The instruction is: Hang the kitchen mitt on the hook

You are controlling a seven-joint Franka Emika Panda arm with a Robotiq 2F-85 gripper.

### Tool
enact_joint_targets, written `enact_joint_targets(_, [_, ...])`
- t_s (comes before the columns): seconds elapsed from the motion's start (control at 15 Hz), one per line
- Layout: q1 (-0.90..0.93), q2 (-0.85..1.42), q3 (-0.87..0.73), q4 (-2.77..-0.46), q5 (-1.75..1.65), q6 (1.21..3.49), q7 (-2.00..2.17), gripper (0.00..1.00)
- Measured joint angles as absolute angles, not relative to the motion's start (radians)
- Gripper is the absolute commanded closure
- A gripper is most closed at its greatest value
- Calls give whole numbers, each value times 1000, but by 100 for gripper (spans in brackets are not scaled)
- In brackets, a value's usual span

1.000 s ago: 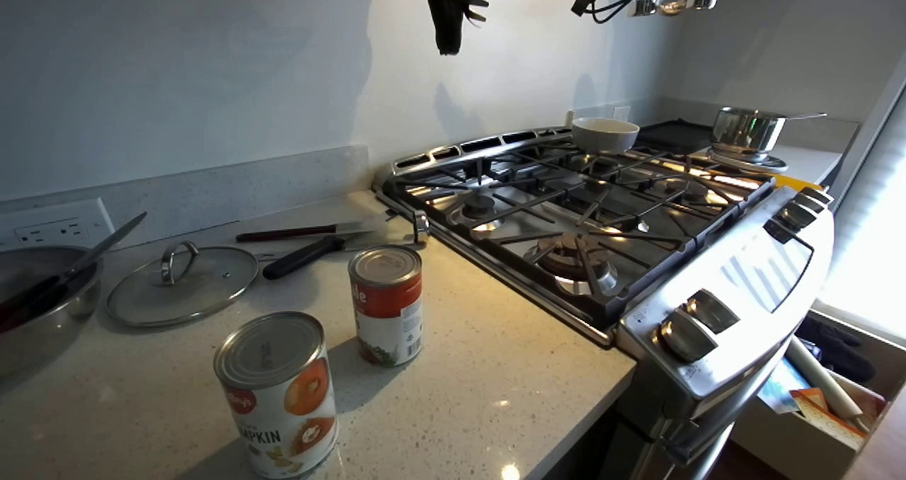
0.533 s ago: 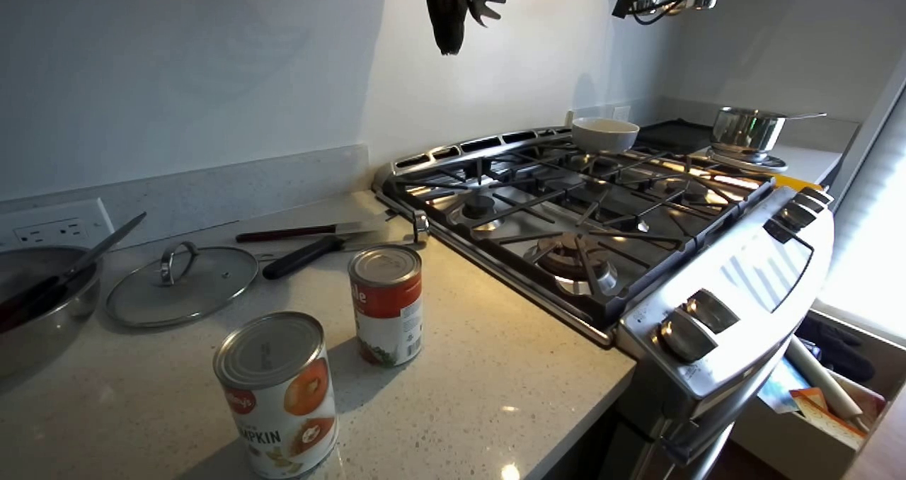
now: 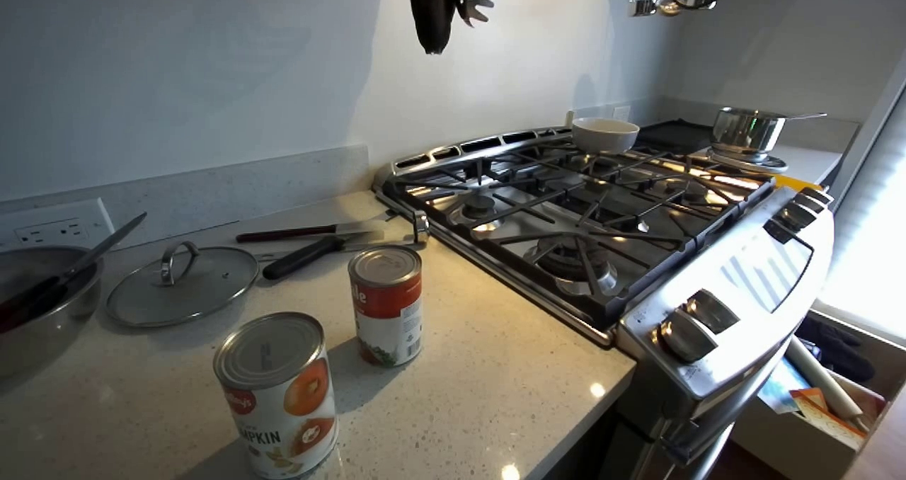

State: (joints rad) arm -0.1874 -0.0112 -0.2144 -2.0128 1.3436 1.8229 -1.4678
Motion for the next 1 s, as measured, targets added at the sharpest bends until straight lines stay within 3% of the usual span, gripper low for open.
enact_joint_targets(0.6, [-204,-183,-215,-2126,1219,1828,-1335,0])
enact_joint_targets(1.0, [-205,-289,-195,-2227,1213,1945,-1297,0])
